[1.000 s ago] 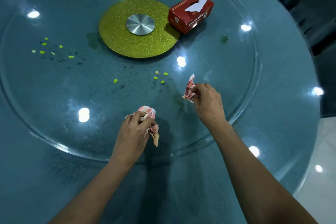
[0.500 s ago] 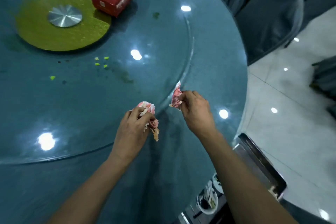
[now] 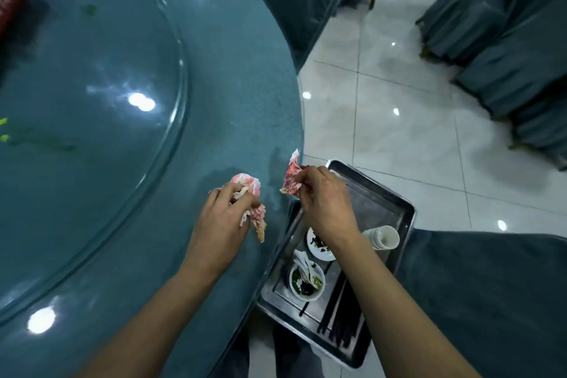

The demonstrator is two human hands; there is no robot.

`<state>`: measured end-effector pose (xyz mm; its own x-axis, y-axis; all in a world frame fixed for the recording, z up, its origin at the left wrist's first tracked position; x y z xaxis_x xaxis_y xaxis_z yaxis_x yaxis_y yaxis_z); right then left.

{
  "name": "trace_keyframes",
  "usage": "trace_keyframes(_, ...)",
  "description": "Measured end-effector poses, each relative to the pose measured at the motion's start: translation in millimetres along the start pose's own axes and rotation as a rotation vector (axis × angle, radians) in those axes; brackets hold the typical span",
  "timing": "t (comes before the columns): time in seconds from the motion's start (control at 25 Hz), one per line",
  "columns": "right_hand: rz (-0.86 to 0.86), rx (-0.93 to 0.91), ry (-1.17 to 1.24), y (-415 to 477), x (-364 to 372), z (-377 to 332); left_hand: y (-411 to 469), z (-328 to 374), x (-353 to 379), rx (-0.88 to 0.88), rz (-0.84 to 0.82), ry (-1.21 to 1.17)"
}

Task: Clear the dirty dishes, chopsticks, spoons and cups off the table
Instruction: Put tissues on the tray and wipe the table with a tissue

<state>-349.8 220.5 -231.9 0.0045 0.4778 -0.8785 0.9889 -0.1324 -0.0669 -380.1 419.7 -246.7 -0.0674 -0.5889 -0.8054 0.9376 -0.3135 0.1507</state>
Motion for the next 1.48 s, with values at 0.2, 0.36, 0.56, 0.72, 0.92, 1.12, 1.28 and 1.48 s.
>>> trace_keyframes(0.2, 0.013, 0.096, 0.000, 0, -19, 86, 27, 59, 62, 0.138, -0.070, 0.033)
trace_keyframes(0.36, -0.005, 0.165, -0.056, 10, -23, 155, 54, 92, 125, 0.189, -0.113, 0.058)
trace_keyframes(0.56, -0.055, 0.227, -0.147, 42, -15, 230, 98, 104, 207, 0.156, -0.178, 0.103)
trace_keyframes(0.72, -0.124, 0.264, -0.215, 60, 8, 292, 118, 103, 278, 0.105, -0.255, 0.107)
trace_keyframes(0.92, -0.202, 0.274, -0.333, 83, 49, 339, 140, 90, 352, 0.093, -0.361, 0.192)
trace_keyframes(1.12, -0.248, 0.328, -0.346, 100, 96, 374, 152, 72, 415, 0.080, -0.424, 0.231)
trace_keyframes(1.28, -0.273, 0.364, -0.319, 99, 109, 393, 151, 67, 442, 0.043, -0.474, 0.215)
trace_keyframes(1.48, -0.276, 0.382, -0.267, 94, 106, 404, 161, 71, 454, 0.027, -0.536, 0.114)
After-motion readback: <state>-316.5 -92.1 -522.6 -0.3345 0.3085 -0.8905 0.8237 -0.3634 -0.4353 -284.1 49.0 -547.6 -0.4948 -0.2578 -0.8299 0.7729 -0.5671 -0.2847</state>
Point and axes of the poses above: each hand's wrist, its own y-axis towards the middle knuckle, its own x-axis out of the palm, z = x × y, the point moved 5 cm from there along y, towards the middle knuckle, and after that the axes turned 7 degrees about x, right-handed, at the moved point
